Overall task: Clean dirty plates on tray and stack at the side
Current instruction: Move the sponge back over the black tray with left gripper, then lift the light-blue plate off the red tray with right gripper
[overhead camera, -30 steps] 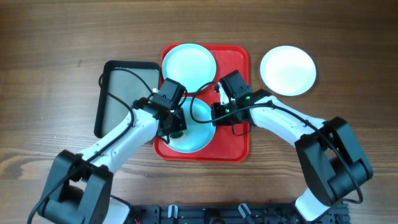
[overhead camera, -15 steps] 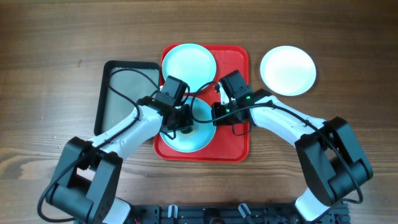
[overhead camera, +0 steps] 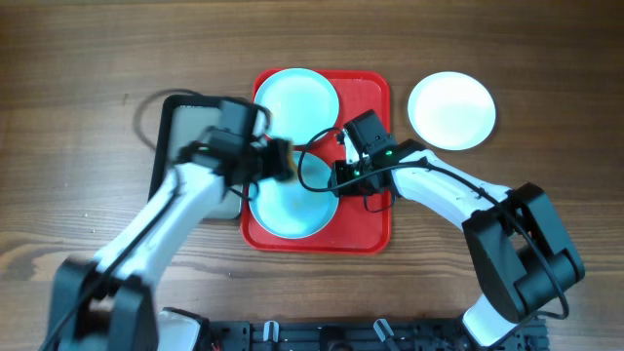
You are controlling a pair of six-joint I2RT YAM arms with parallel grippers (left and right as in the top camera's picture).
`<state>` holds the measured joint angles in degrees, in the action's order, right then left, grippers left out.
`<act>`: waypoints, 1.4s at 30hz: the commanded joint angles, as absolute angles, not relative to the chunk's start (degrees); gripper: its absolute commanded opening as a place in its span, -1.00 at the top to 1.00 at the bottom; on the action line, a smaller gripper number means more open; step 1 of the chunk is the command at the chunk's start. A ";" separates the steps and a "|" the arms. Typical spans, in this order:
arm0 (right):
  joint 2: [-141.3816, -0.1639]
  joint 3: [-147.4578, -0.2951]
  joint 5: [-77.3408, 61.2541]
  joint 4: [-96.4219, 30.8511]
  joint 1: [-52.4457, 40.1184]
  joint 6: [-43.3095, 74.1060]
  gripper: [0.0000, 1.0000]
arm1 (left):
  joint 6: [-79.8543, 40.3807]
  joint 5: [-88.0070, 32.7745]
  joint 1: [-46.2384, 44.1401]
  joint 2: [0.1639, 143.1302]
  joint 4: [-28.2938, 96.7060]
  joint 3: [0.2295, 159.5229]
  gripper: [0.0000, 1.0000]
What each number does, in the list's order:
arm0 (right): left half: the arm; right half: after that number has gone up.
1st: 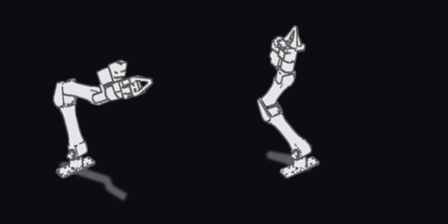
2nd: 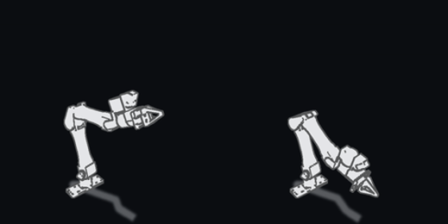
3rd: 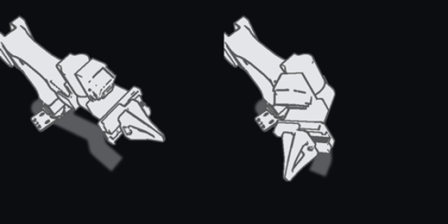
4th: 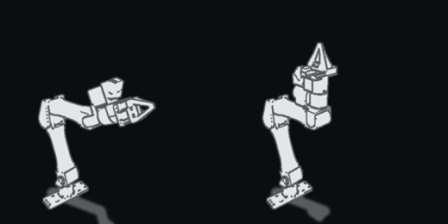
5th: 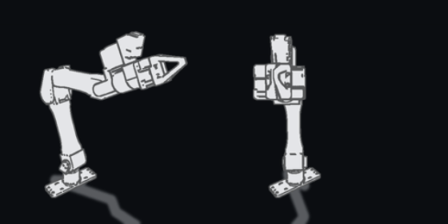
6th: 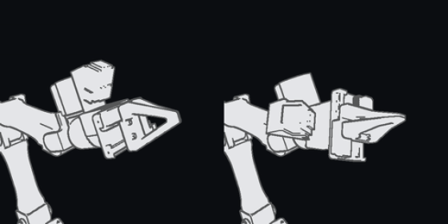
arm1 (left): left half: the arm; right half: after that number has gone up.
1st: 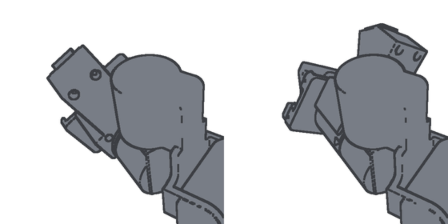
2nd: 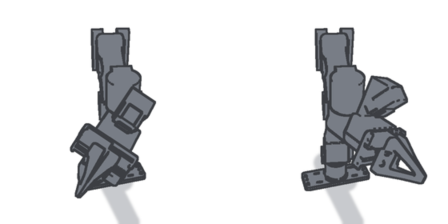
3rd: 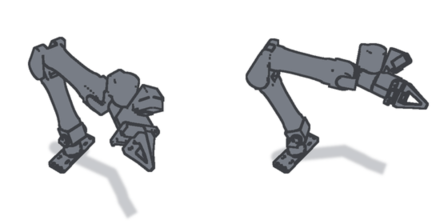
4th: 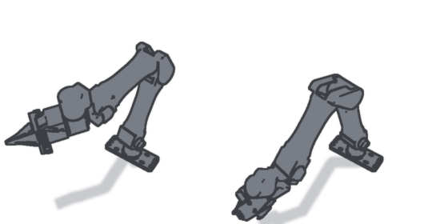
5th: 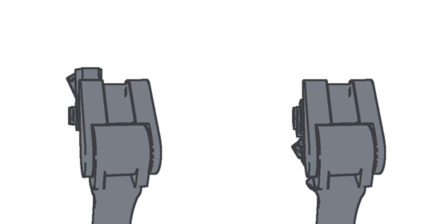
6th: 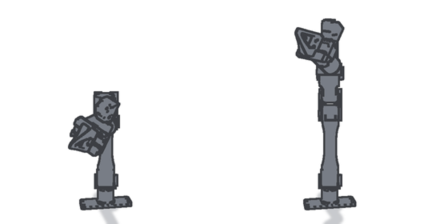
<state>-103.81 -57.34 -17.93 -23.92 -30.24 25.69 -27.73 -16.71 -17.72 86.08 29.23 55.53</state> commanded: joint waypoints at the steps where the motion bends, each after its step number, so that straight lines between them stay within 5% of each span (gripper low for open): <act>1: -102.98 -56.86 -17.39 -23.64 -30.37 25.63 0.39 | -23.94 -12.43 -10.92 79.26 30.00 57.43 0.92; 5: -102.98 -56.86 -16.95 -23.59 -30.37 25.69 0.92 | -23.51 -10.39 -2.94 78.56 32.67 57.34 0.92; 12: -102.98 -56.86 -17.72 -23.16 -30.37 25.67 0.91 | -18.31 -19.68 10.04 78.87 34.76 57.30 0.92; 15: -102.98 -56.86 -17.56 -23.11 -30.35 25.65 0.60 | -15.97 -24.40 12.95 78.87 34.79 57.30 0.92; 21: -102.89 -57.45 -16.36 -23.68 -27.38 25.65 0.88 | -10.96 -27.94 13.52 78.87 35.03 57.23 0.92; 41: -96.31 -69.56 -10.33 -42.83 -22.52 17.80 0.91 | -10.63 -27.88 13.52 80.49 33.61 57.21 0.91; 42: -95.85 -69.78 -10.31 -43.24 -22.55 17.67 0.80 | -10.66 -27.88 13.52 80.49 33.69 57.21 0.91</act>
